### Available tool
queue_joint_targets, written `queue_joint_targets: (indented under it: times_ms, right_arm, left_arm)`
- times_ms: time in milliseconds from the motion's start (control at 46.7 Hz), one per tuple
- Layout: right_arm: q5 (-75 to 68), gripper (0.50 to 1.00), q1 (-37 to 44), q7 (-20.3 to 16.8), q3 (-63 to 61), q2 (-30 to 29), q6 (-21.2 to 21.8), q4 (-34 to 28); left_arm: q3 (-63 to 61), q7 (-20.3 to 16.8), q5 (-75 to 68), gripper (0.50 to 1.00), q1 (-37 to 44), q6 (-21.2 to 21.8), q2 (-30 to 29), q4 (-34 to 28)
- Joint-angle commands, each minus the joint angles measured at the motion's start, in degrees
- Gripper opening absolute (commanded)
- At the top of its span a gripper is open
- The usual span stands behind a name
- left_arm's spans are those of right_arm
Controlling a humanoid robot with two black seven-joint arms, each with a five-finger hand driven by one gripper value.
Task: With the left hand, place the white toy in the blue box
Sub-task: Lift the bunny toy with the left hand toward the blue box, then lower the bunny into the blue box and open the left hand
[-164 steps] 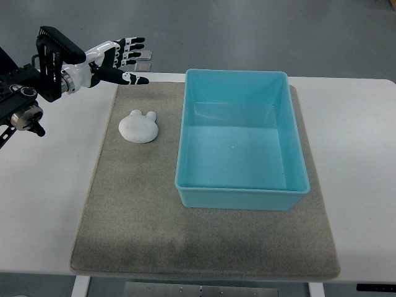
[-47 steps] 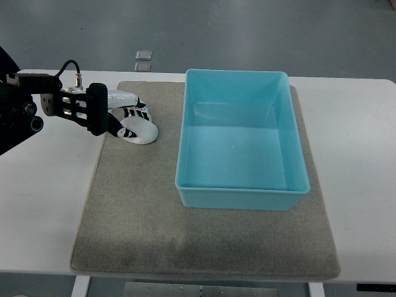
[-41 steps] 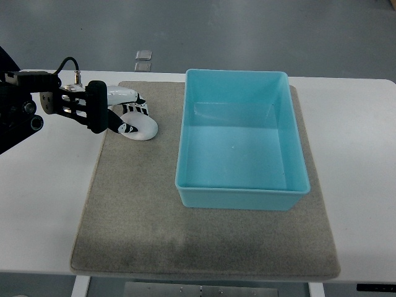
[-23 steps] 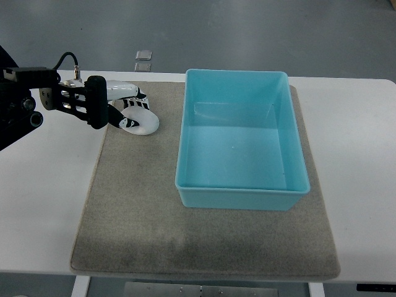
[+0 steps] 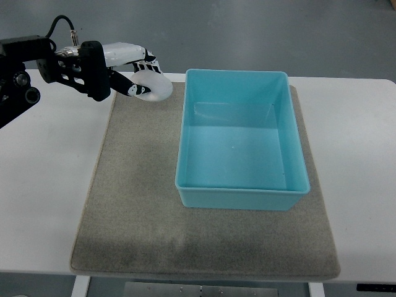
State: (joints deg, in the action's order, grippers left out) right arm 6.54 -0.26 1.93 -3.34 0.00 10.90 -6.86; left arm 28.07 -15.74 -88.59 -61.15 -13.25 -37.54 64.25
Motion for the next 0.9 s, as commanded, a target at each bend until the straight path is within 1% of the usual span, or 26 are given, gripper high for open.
queue_joint_targets:
  times_ms: [0,86,107,257,342,877]
  right_arm:
    - [-0.03,0.936,0.00,0.00,0.00,0.00,0.00,0.00]
    - [0.06,0.936,0.00,0.00,0.00,0.00,0.00,0.00]
    - [-0.03,0.936,0.00,0.00,0.00,0.00,0.00,0.00]
    - [-0.03,0.936,0.00,0.00,0.00,0.00,0.00,0.00]
    - [0.06,0.936,0.00,0.00,0.00,0.00,0.00,0.00]
    - [-0.03,0.936,0.00,0.00,0.00,0.00,0.00,0.00]
  left_arm:
    - [0.14,0.01,-0.01,0.542,-0.81,0.95,0.09,0.00]
    - [0.14,0.01,-0.01,0.578,-1.51,1.13,0.36,0.35]
    - [0.14,-0.08,-0.01,0.581,-1.60,1.13,0.44,0.52]
    - [0.49,0.01,-0.01,0.581,-2.04,1.30,1.15,1.05]
    - [0.49,-0.08,0.08,0.581,-2.22,1.48,2.99,1.14]
    - [0.14,-0.08,0.17,0.589,-1.78,1.48,8.79,1.14]
